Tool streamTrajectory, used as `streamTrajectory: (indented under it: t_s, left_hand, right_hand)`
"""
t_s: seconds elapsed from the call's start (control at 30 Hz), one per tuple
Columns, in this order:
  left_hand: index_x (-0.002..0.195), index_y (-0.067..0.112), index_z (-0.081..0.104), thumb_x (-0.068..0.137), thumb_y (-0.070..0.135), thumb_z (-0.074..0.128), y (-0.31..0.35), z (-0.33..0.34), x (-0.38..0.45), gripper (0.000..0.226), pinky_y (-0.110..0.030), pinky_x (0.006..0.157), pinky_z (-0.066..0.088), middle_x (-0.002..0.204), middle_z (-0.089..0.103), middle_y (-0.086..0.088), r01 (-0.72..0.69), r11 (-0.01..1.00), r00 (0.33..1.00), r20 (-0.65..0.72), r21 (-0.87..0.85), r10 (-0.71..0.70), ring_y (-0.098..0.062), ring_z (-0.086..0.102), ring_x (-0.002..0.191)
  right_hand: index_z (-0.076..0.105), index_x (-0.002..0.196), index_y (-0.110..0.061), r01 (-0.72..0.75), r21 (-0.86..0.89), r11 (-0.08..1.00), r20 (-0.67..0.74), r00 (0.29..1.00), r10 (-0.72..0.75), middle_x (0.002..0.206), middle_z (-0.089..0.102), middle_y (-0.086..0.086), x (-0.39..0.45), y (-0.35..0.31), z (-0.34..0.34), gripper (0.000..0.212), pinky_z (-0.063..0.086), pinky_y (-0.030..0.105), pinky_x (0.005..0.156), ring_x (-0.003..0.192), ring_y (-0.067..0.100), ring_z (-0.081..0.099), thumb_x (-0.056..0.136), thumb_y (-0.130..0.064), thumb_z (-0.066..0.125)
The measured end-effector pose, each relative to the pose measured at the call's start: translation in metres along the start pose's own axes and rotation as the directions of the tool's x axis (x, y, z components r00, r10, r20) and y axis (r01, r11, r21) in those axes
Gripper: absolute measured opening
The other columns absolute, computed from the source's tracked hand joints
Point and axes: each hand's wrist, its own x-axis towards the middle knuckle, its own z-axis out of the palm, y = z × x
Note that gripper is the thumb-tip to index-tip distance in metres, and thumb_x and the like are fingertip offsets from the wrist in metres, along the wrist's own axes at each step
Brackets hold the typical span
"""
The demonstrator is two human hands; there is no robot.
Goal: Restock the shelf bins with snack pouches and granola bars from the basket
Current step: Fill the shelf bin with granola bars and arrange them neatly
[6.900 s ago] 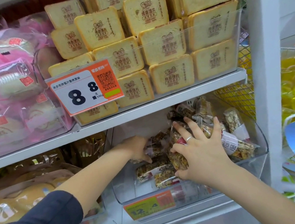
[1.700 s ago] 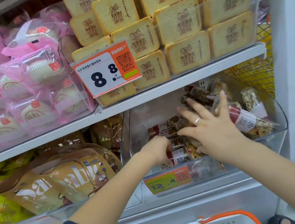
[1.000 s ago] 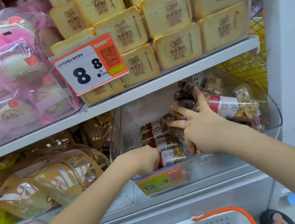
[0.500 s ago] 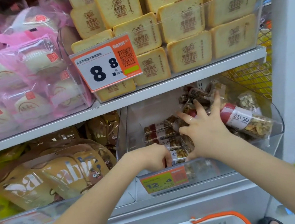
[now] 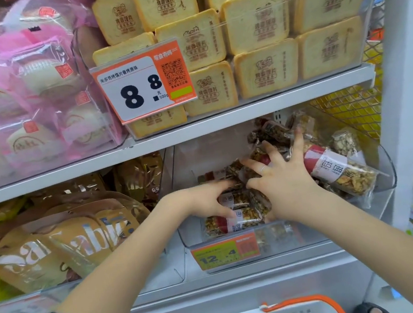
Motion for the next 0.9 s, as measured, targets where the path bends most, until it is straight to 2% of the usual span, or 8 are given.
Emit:
streamTrajectory:
  t_s: [0.07, 0.17, 0.33, 0.47, 0.57, 0.67, 0.8, 0.9]
  left_hand:
    - [0.148, 0.026, -0.015, 0.091, 0.040, 0.057, 0.001, 0.013, 0.011, 0.093, -0.038, 0.117, 0.015, 0.158, -0.007, -0.002, 0.018, 0.973, 0.954, 0.286, 0.229, -0.085, -0.024, 0.005, 0.146]
    - [0.139, 0.036, -0.031, 0.094, 0.019, 0.054, -0.005, 0.030, 0.022, 0.097, -0.048, 0.116, 0.015, 0.153, -0.030, -0.001, 0.065, 0.890, 0.932, 0.291, 0.452, -0.216, -0.031, -0.008, 0.145]
    - [0.143, 0.034, -0.025, 0.093, 0.025, 0.056, -0.001, 0.027, 0.014, 0.096, -0.048, 0.117, 0.011, 0.155, -0.025, -0.005, 0.069, 0.910, 0.951, 0.248, 0.408, -0.184, -0.030, -0.012, 0.144]
    - [0.149, 0.030, -0.009, 0.086, 0.044, 0.062, -0.003, 0.014, 0.010, 0.096, -0.042, 0.117, 0.018, 0.159, -0.003, -0.004, 0.035, 0.963, 0.954, 0.278, 0.269, -0.113, -0.026, 0.007, 0.145]
    - [0.151, 0.025, 0.012, 0.084, 0.028, 0.069, -0.007, -0.002, 0.007, 0.088, -0.032, 0.113, 0.025, 0.156, 0.020, 0.000, -0.030, 0.976, 0.985, 0.175, 0.214, -0.008, -0.020, 0.024, 0.141]
    - [0.151, 0.025, -0.001, 0.092, 0.032, 0.058, -0.004, 0.005, 0.010, 0.084, -0.035, 0.116, 0.020, 0.159, 0.010, -0.004, -0.099, 0.979, 0.981, 0.181, 0.179, 0.066, -0.022, 0.017, 0.143]
    - [0.144, 0.022, -0.027, 0.101, 0.036, 0.034, 0.001, 0.037, 0.022, 0.076, -0.047, 0.116, 0.003, 0.153, -0.028, -0.006, -0.088, 0.916, 0.907, 0.412, 0.392, -0.089, -0.029, -0.017, 0.143]
    - [0.150, 0.016, -0.009, 0.099, 0.049, 0.025, 0.000, 0.018, 0.023, 0.069, -0.043, 0.117, 0.008, 0.158, -0.011, -0.009, -0.081, 0.956, 0.894, 0.444, 0.282, -0.056, -0.030, -0.002, 0.145]
  right_hand:
    - [0.044, 0.134, -0.043, 0.001, -0.001, 1.000, -0.013, 1.000, -0.001, 0.160, 0.004, -0.005, 0.001, 0.000, 0.001, 0.053, -0.016, 0.082, 0.090, 0.144, 0.041, -0.008, 0.083, -0.051, 0.060]
    - [0.046, 0.132, -0.043, 0.005, 0.011, 1.000, -0.016, 1.000, -0.005, 0.160, 0.006, -0.005, 0.001, 0.001, 0.001, 0.052, -0.018, 0.082, 0.089, 0.144, 0.040, -0.007, 0.083, -0.051, 0.061]
    - [0.044, 0.134, -0.042, 0.021, 0.035, 0.999, -0.047, 0.999, -0.019, 0.160, 0.004, -0.005, -0.001, 0.002, 0.001, 0.055, -0.016, 0.081, 0.092, 0.144, 0.040, -0.008, 0.082, -0.054, 0.061]
    - [0.047, 0.132, -0.043, 0.023, 0.048, 0.999, -0.065, 0.998, -0.020, 0.160, 0.005, -0.007, -0.003, 0.005, 0.000, 0.059, -0.018, 0.080, 0.091, 0.144, 0.040, -0.005, 0.077, -0.058, 0.064]
    - [0.066, 0.108, -0.041, 0.016, 0.054, 0.998, -0.021, 1.000, -0.015, 0.151, 0.036, -0.005, -0.004, 0.003, -0.003, 0.060, -0.009, 0.080, 0.095, 0.139, 0.044, 0.023, 0.052, -0.058, 0.081]
    - [0.074, 0.085, -0.034, 0.003, 0.083, 0.997, -0.103, 0.995, 0.005, 0.132, 0.059, -0.001, 0.001, 0.006, 0.012, 0.069, 0.001, 0.081, 0.098, 0.126, 0.046, 0.045, 0.022, -0.057, 0.088]
    - [0.073, 0.080, -0.030, 0.043, 0.138, 0.989, -0.195, 0.981, -0.015, 0.133, 0.059, 0.001, 0.002, 0.008, 0.017, 0.065, 0.001, 0.079, 0.098, 0.124, 0.047, 0.047, 0.020, -0.046, 0.091]
    - [0.073, 0.077, -0.030, 0.047, 0.176, 0.983, -0.230, 0.973, -0.006, 0.130, 0.061, 0.001, 0.004, 0.009, 0.016, 0.063, 0.001, 0.079, 0.097, 0.122, 0.048, 0.049, 0.018, -0.038, 0.092]
